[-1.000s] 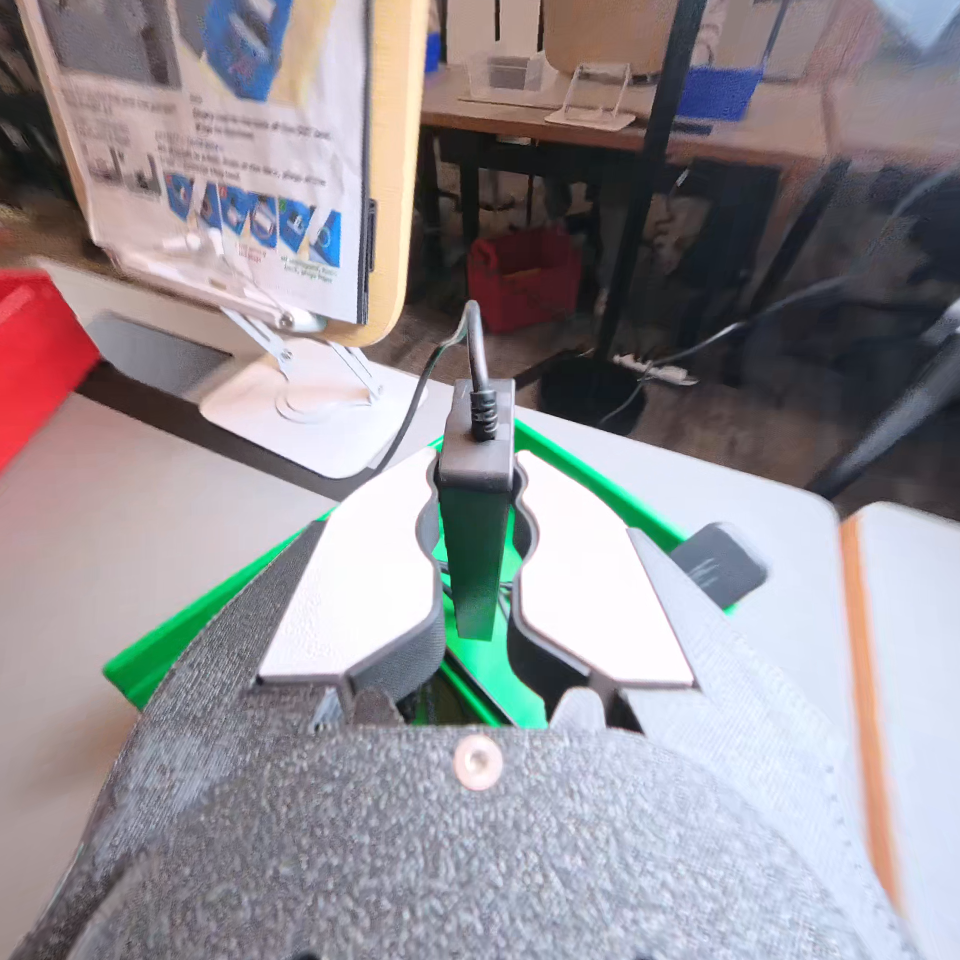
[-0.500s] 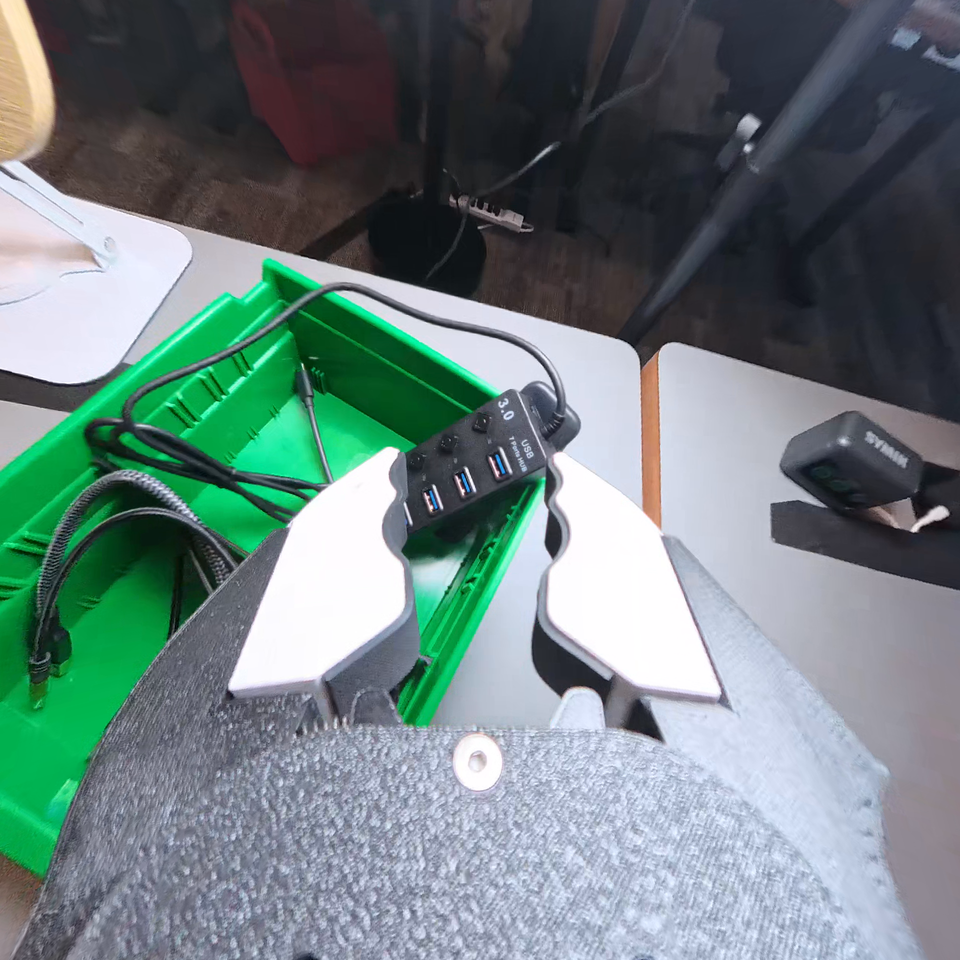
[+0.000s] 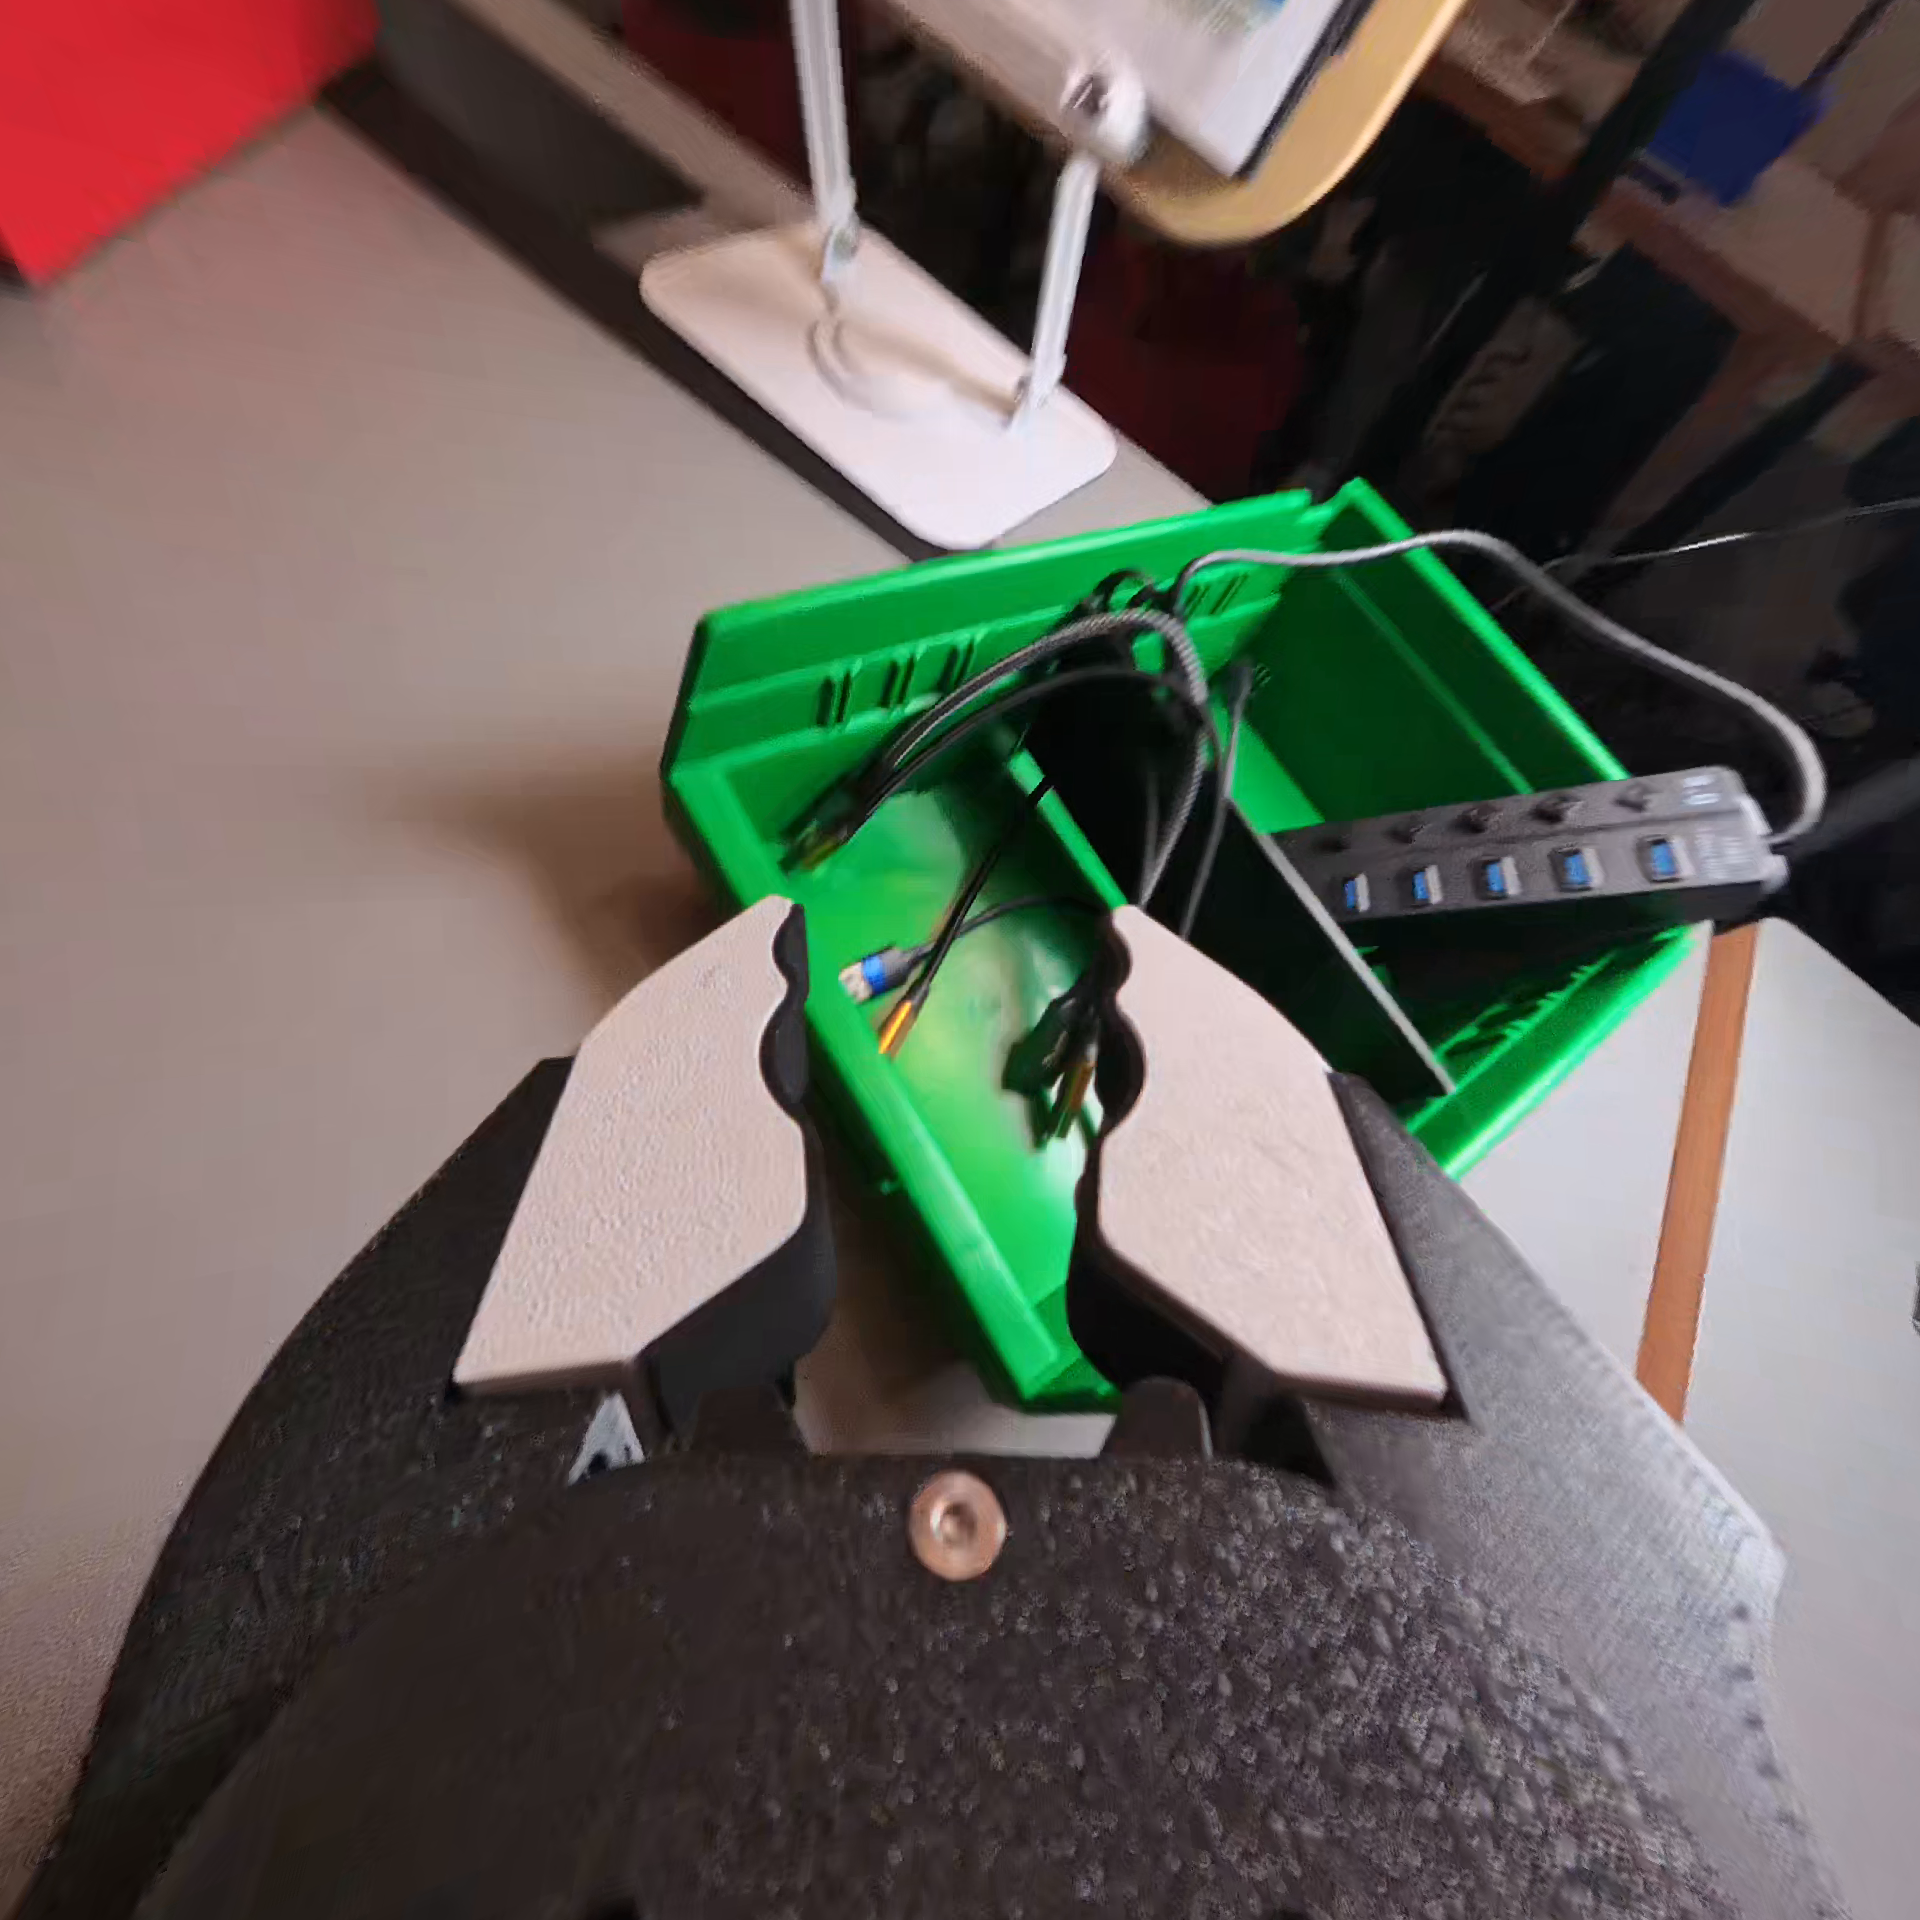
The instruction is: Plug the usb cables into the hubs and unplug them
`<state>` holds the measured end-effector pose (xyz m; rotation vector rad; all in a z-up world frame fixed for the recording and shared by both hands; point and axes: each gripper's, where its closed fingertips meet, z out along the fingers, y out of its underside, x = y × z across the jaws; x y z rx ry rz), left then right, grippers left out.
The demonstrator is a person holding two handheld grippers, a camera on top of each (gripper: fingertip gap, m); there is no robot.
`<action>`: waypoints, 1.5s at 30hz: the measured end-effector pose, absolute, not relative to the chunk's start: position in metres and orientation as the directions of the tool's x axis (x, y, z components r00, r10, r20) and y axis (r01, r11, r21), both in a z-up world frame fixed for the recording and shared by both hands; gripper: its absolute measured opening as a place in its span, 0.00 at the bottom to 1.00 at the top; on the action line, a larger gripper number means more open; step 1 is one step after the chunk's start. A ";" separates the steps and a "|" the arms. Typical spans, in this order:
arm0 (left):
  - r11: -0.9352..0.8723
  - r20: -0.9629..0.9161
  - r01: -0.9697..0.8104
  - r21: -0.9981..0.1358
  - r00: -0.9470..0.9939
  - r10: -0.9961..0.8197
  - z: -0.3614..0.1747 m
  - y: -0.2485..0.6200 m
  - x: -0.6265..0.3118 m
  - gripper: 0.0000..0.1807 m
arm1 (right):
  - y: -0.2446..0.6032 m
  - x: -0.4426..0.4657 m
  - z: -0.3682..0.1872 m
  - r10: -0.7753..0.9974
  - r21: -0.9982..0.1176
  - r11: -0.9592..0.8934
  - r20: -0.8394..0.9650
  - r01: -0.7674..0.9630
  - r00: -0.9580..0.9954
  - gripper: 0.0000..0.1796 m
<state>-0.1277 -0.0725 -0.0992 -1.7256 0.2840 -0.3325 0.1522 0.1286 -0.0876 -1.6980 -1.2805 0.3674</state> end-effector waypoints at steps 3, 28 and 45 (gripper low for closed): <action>-0.277 -0.034 -0.123 -0.953 0.952 -0.305 -0.108 -0.069 -0.164 0.37 | 0.114 0.155 -0.133 0.867 -0.642 0.028 0.397 0.766 0.301 0.34; -0.557 -0.354 -0.757 -0.343 0.653 -0.670 -0.221 -0.067 -0.195 0.16 | 0.072 0.107 -0.206 0.823 -0.200 0.395 0.511 0.896 -0.249 0.17; -0.268 -0.378 -0.688 -0.674 0.633 -0.675 -0.170 -0.034 -0.083 0.27 | -0.138 0.078 -0.127 0.894 -0.734 0.444 0.403 0.514 -0.195 0.18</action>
